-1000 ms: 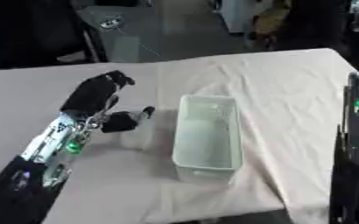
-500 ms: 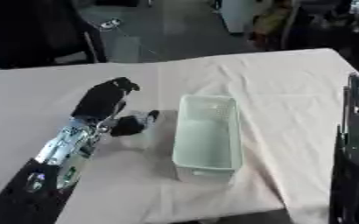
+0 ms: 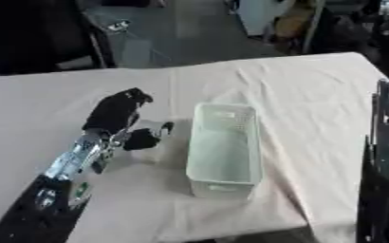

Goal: Pick up objects on the table and place them in the box.

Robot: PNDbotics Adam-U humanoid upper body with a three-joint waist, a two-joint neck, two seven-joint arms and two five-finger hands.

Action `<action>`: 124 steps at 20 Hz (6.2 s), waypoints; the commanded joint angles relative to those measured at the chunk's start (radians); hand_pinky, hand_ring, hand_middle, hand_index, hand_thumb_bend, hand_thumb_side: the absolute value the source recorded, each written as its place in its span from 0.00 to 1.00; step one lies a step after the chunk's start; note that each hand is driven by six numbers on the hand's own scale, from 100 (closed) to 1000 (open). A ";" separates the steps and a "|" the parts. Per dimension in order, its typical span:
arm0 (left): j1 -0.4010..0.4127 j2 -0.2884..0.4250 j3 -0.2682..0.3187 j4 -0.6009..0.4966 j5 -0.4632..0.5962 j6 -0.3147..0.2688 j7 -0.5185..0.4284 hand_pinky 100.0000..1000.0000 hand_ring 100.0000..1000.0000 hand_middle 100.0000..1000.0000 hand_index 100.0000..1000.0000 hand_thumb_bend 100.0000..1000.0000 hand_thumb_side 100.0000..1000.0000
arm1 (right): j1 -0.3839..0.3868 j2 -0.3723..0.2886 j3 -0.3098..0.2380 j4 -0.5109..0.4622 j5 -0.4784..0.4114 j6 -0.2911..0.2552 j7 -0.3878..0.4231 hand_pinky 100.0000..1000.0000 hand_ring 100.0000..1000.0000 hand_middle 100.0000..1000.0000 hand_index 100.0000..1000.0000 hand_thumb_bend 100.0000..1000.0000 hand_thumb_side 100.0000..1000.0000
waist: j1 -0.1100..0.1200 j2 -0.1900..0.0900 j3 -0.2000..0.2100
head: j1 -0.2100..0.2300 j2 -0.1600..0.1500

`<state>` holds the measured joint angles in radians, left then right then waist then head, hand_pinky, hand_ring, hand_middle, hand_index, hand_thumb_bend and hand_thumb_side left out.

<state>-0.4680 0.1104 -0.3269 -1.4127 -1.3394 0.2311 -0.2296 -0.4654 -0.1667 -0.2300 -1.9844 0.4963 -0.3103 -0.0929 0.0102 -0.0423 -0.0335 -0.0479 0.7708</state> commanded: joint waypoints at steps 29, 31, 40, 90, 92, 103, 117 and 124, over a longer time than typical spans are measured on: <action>0.031 -0.026 -0.006 0.117 -0.060 -0.006 0.127 0.64 0.71 0.77 0.80 0.10 0.67 | -0.022 -0.001 0.002 -0.016 0.004 -0.005 -0.009 0.67 0.78 0.85 0.88 0.00 0.67 | -0.009 0.001 0.001 | 0.016 -0.002; 0.018 -0.035 -0.005 0.148 -0.058 -0.014 0.139 0.64 0.71 0.77 0.80 0.10 0.67 | -0.023 0.000 0.003 -0.016 0.003 -0.005 -0.008 0.67 0.78 0.85 0.88 0.00 0.67 | -0.011 0.002 0.001 | 0.019 -0.002; -0.018 -0.050 -0.008 0.229 -0.062 -0.039 0.169 0.66 0.71 0.75 0.79 0.13 0.64 | -0.026 0.002 0.004 -0.016 0.000 -0.007 -0.007 0.67 0.78 0.85 0.88 0.00 0.67 | -0.014 0.005 -0.001 | 0.027 -0.002; -0.048 -0.006 0.129 -0.102 0.985 0.032 0.461 0.00 0.00 0.46 0.15 0.00 0.40 | -0.023 -0.001 -0.001 -0.016 0.006 -0.001 -0.014 0.67 0.77 0.85 0.87 0.00 0.68 | -0.016 0.004 0.001 | 0.006 -0.017; -0.066 -0.019 0.093 -0.097 0.979 0.029 0.430 0.00 0.00 0.46 0.16 0.00 0.39 | -0.022 0.000 0.001 -0.016 0.005 -0.003 -0.013 0.67 0.77 0.85 0.87 0.00 0.68 | -0.016 0.003 -0.001 | 0.010 -0.017; -0.262 -0.138 -0.098 0.162 0.740 -0.031 0.235 0.00 0.00 0.41 0.18 0.00 0.25 | -0.025 0.013 0.015 -0.016 -0.009 -0.014 0.001 0.67 0.77 0.85 0.87 0.00 0.68 | -0.014 0.005 -0.021 | 0.037 -0.017; -0.309 -0.181 -0.130 0.234 0.173 -0.351 0.229 0.93 0.97 0.99 0.98 0.62 0.91 | -0.029 0.014 0.018 -0.016 -0.012 -0.018 0.005 0.67 0.77 0.85 0.87 0.00 0.68 | -0.015 0.006 -0.026 | 0.041 -0.014; -0.302 -0.181 -0.119 0.234 0.134 -0.345 0.246 0.93 0.97 1.00 0.98 0.60 0.89 | -0.028 0.013 0.016 -0.016 -0.011 -0.017 0.004 0.67 0.77 0.85 0.87 0.00 0.68 | -0.016 0.006 -0.024 | 0.041 -0.014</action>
<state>-0.7573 -0.0654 -0.4559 -1.1601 -1.1967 -0.1155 0.0103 -0.4729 -0.1478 -0.2123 -1.9844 0.4870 -0.3274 -0.0891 -0.0016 -0.0272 -0.0587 -0.0096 0.7620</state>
